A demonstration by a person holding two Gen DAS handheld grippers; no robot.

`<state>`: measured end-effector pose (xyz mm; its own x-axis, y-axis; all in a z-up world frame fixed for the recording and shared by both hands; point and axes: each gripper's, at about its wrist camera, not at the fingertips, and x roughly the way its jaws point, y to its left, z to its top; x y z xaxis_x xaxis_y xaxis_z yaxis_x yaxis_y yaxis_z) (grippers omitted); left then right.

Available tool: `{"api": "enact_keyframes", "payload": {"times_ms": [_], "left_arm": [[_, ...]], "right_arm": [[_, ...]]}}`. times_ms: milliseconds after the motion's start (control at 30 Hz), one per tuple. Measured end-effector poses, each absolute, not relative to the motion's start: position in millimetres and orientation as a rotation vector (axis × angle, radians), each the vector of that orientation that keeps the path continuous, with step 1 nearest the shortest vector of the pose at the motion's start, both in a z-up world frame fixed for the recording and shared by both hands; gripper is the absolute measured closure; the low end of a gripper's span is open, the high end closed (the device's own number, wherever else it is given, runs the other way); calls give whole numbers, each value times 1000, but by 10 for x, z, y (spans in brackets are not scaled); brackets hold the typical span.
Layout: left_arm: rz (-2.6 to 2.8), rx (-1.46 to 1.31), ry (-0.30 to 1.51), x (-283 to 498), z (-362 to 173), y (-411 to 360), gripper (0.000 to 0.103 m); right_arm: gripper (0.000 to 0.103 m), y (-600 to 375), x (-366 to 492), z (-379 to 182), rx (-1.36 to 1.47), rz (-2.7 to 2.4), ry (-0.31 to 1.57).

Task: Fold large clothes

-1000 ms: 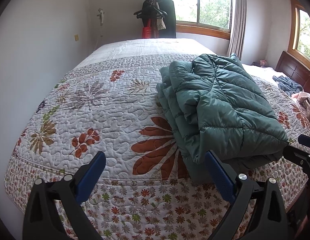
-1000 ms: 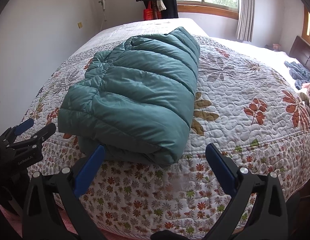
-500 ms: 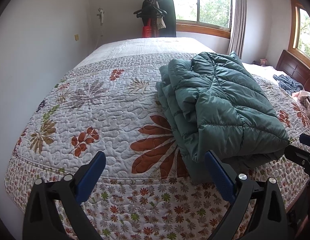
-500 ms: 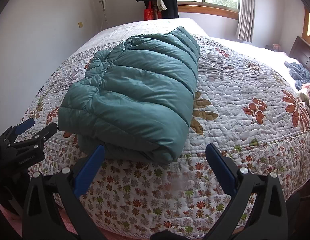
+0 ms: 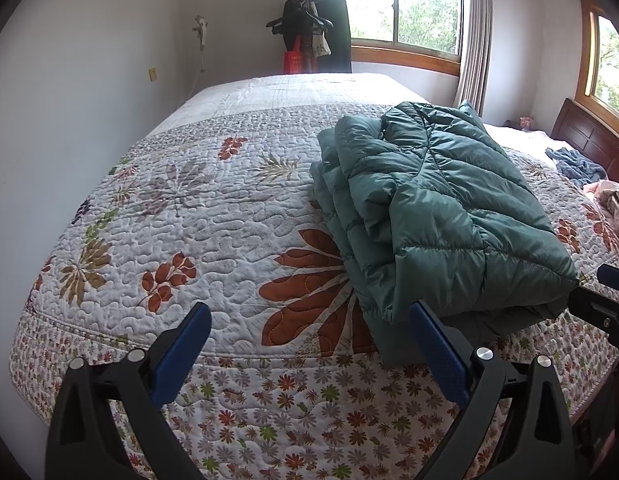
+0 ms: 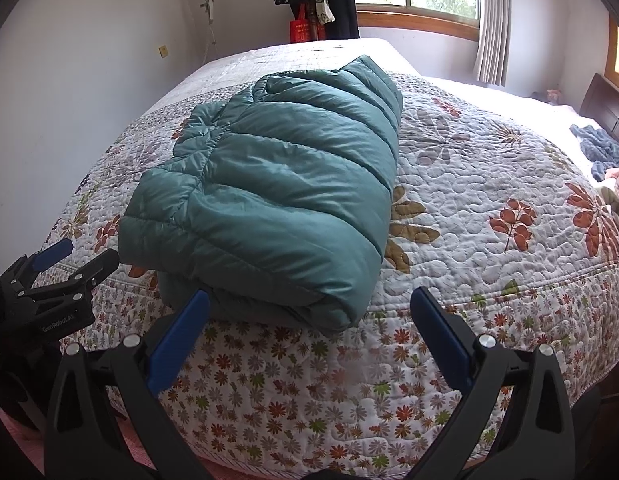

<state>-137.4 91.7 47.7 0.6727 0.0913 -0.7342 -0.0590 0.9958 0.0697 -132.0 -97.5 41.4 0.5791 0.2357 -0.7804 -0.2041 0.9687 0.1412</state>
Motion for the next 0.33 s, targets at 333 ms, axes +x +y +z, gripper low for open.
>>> {"api": "enact_keyframes", "payload": {"times_ms": [333], "left_arm": [[87,40,829,-1373,470,933,4]], "right_arm": [[3,-995,-1294,392,62,261,934]]}}
